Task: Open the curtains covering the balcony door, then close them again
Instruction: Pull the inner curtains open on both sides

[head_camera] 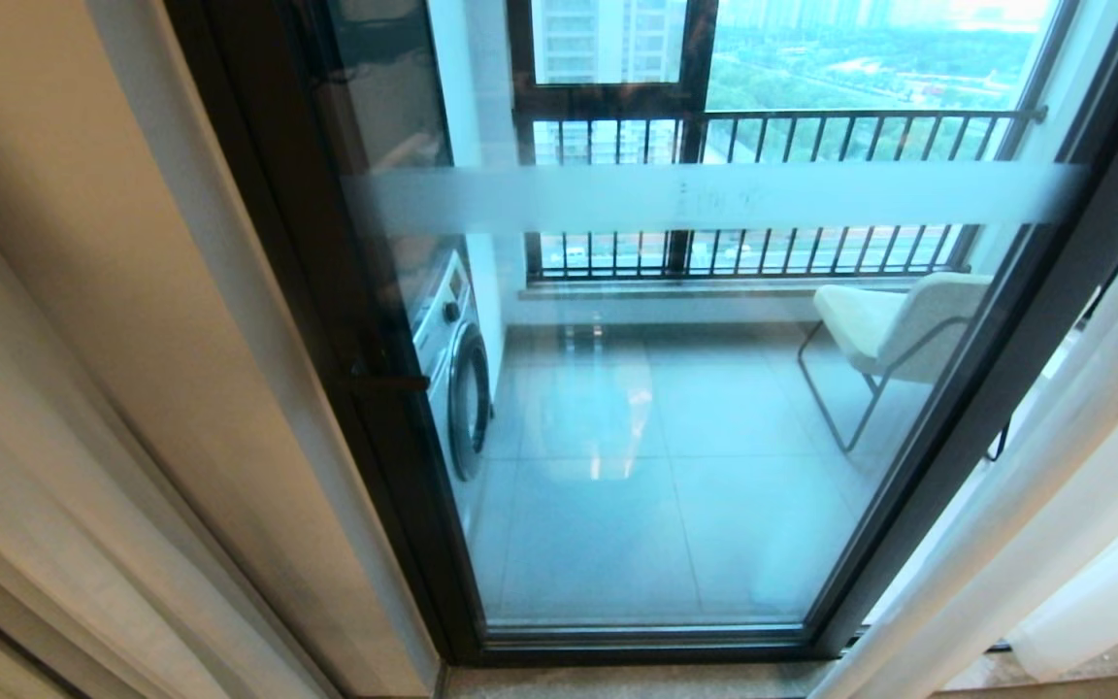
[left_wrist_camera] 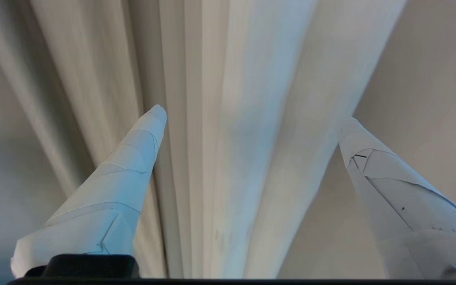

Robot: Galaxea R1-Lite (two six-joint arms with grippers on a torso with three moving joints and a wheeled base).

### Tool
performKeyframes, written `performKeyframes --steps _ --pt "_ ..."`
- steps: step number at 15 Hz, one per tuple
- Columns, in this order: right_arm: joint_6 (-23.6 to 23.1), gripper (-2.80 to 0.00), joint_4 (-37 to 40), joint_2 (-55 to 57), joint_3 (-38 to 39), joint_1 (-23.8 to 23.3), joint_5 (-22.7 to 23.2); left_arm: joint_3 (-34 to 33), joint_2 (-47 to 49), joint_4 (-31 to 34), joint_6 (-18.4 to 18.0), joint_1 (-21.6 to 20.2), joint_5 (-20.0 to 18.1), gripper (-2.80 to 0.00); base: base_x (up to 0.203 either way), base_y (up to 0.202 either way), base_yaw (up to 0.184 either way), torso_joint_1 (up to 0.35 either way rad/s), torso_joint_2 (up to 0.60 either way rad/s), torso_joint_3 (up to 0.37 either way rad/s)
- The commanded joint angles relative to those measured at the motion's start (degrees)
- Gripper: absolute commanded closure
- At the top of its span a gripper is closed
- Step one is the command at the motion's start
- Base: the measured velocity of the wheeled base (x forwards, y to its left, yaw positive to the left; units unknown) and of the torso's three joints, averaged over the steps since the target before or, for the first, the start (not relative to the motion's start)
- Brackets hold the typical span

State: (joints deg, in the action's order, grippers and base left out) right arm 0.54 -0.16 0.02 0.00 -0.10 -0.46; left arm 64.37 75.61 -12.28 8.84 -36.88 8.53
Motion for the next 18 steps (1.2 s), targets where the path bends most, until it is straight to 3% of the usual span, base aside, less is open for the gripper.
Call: performKeyframes --steps 1,3,4,9,13,16,18 --pt "-0.09 0.00 -0.02 -0.02 0.00 0.01 0.02 -4.50 -4.75 -0.04 0.01 0.24 -0.10 -2.80 0.000 0.000 0.000 0.000 0.00 0.000" --pt "-0.02 0.00 -0.02 -0.02 0.00 0.01 0.02 -8.19 -7.18 -0.07 -0.07 0.53 -0.09 -2.80 0.000 0.000 0.000 0.000 0.00 0.000" --pt "-0.02 0.00 0.00 -0.02 0.00 0.01 0.02 -9.71 -8.06 -0.16 -0.12 0.63 -0.03 0.00 0.000 0.000 0.000 0.000 0.00 0.000" --pt "-0.02 0.00 -0.02 -0.02 0.00 0.01 0.02 -13.54 -11.07 -0.28 -0.21 1.34 -0.36 0.00 0.000 0.000 0.000 0.000 0.00 0.000" --pt "-0.02 0.00 -0.02 -0.02 0.00 0.01 0.02 -17.86 -15.94 -0.33 -0.28 7.69 -0.40 0.00 0.000 0.000 0.000 0.000 0.00 0.000" --pt "-0.02 0.00 -0.02 -0.02 0.00 0.01 0.02 -26.40 -21.04 -2.10 -2.96 13.24 -0.19 0.00 0.000 0.000 0.000 0.000 0.00 0.000" --pt "-0.02 0.00 -0.02 -0.02 0.00 0.01 0.02 -35.27 -25.17 -6.61 -5.76 16.97 -0.18 0.00 0.000 0.000 0.000 0.000 0.00 0.000"
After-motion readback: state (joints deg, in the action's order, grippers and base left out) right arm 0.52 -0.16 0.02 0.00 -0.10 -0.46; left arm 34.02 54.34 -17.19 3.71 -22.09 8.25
